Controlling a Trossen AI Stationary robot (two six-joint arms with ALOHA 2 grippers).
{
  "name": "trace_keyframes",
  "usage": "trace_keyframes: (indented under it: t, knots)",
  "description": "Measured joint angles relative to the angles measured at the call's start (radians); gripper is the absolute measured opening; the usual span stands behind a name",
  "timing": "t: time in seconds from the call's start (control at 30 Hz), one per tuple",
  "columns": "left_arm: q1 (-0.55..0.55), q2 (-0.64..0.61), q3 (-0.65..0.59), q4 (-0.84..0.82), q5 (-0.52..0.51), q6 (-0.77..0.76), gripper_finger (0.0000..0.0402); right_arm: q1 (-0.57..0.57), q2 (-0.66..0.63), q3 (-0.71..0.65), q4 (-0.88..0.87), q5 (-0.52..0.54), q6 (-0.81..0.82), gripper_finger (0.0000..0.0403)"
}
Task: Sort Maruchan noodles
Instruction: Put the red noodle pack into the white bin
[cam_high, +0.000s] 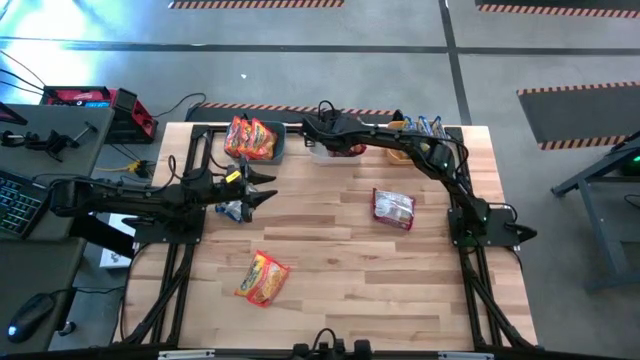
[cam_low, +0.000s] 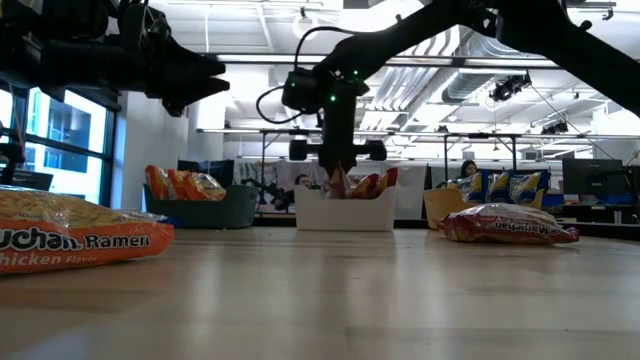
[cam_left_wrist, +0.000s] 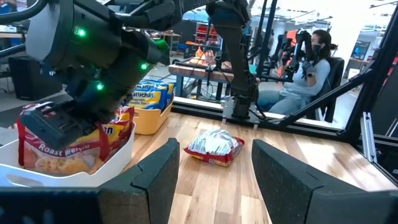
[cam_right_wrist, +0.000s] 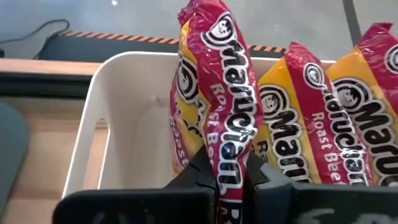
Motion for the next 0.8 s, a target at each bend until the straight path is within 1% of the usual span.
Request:
trace_keyframes:
  t: [0.1,0.2,0.4,0.57,0.67,0.8]
  knots:
    - [0.0,0.0,0.0,0.0,0.0,0.0,0.0188,-0.001,-0.002,0.0,-0.003,-0.024,-0.032,0.0005]
    - [0.0,0.0,0.0,0.0,0.0,0.0,0.0188,-0.005,-0.007,0.0,-0.007,-0.064,-0.061,0.0024]
    - [0.0,0.0,0.0,-0.002,0.0,0.0,0.0188,-0.02,-0.01,0.001,-0.017,-0.116,-0.086,0.0101]
    - [0.0,0.0,0.0,-0.01,0.0,0.0,0.0188,-0.043,-0.026,0.001,-0.018,-0.193,-0.129,0.0156]
    - [0.0,0.0,0.0,-0.016,0.0,0.002,0.0188,-0.055,-0.043,0.002,-0.017,-0.216,-0.146,0.0175]
    - [0.0,0.0,0.0,-0.023,0.001,0.017,0.0188,-0.076,-0.061,0.003,-0.008,-0.265,-0.15,0.018]
